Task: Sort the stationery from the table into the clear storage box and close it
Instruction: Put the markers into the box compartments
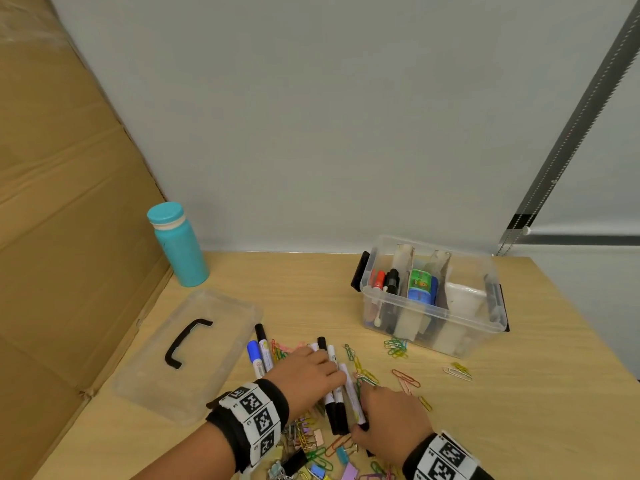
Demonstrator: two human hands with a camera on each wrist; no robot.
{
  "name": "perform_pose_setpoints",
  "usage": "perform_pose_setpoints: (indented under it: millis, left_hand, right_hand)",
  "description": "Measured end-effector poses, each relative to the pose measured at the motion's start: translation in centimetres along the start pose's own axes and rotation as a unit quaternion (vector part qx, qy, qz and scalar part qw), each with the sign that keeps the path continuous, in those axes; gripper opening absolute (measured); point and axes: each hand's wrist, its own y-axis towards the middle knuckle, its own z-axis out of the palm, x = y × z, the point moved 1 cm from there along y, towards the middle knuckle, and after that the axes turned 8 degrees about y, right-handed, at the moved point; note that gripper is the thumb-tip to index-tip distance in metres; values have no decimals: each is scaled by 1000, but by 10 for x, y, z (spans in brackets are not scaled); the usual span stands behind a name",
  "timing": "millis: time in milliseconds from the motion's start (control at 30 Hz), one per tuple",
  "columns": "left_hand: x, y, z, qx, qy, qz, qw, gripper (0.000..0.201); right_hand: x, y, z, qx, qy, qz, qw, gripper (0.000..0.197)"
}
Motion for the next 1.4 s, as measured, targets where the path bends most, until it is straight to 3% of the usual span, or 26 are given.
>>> perform_pose_setpoints:
  millis: [233,367,500,633,700,733,767,867,933,1033,1167,1267,1400]
  left_hand:
    - [3,12,9,21,22,14,999,35]
    - [5,12,15,15,20,37,999,29]
    - [7,17,20,-4,30,57,998,37]
    - [8,12,22,-38,20,54,998,40]
    - [6,10,22,-38,22,56,997,41]
    - [5,9,23,-36,21,57,998,41]
    - [4,8,23,-36,17,55,998,40]
    - [2,7,24,-35,1,48,998,40]
    - [3,7,21,-35,7,36,999,35]
    - [6,7,22,-20,17,23,999,25]
    - [8,5,25,4,34,34,999,30]
    - [12,1,25,-15,33,27,999,36]
    - [19,-8,25,-51,-7,-2,999,49]
  right_hand:
    - [-14,0,-24,-67,10,24,997,21]
    - [-33,1,-55,-150,185,4,971,12]
    - [-47,9,-73,-205,431,-38,878,8]
    - [-46,14,-82,-254,639,-40,725,14]
    - [-40,17,-81,-277,659,-24,699,16]
    - [-36,20,-78,-279,639,-13,716,17]
    - [-31,22,-73,-270,597,-2,756,18]
    - [-21,31,-43,-140,333,6,932,15]
    - [-17,35,-21,-35,187,7,982,10]
    - [-10,36,-1,45,137,34,989,19]
    - [-2,33,8,23,88,43,995,22]
    - [-2,32,5,18,79,42,996,31]
    - [-6,19,-19,-14,104,38,994,23]
